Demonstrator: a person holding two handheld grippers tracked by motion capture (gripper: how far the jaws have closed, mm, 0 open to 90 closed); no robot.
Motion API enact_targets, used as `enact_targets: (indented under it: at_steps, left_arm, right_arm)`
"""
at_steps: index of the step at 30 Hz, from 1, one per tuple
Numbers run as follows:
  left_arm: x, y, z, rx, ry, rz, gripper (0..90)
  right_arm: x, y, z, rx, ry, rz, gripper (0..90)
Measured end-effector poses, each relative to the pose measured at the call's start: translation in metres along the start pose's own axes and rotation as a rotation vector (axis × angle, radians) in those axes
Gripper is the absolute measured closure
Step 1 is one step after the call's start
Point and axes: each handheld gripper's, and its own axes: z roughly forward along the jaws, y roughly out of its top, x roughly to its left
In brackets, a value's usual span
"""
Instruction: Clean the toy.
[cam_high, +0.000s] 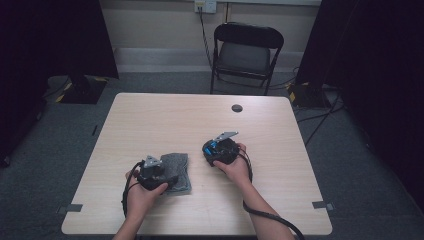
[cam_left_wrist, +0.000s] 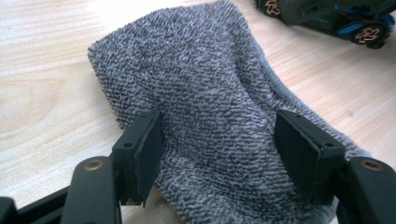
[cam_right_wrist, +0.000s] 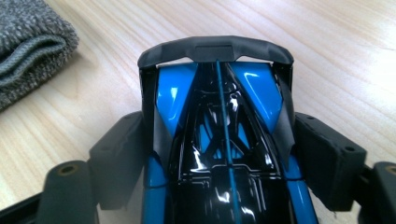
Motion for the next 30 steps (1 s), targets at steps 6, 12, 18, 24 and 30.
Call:
enact_targets:
  at_steps: [6,12,18,24,30]
  left_arm:
    - [-0.004,0.0,0.002,0.025,0.036,0.034,38.2]
    - [-0.005,0.003,0.002,0.025,-0.044,0.113,66.6]
    - [-0.001,0.005,0.002,0.01,-0.085,0.132,68.6]
    - [-0.001,0.004,0.004,0.001,-0.087,0.097,65.3]
    - [0.001,0.003,0.005,0.002,-0.101,0.081,65.2]
  right_arm:
    - [0.001,-0.002,-0.002,-0.008,-0.006,-0.003,24.6]
    - [0.002,-0.005,-0.004,-0.014,-0.007,-0.011,24.8]
    - [-0.001,-0.01,-0.01,-0.01,0.017,-0.017,24.7]
    - [0.001,-0.008,-0.006,-0.031,-0.003,-0.004,17.0]
    - [0.0,-0.001,0.001,-0.006,0.012,-0.009,17.6]
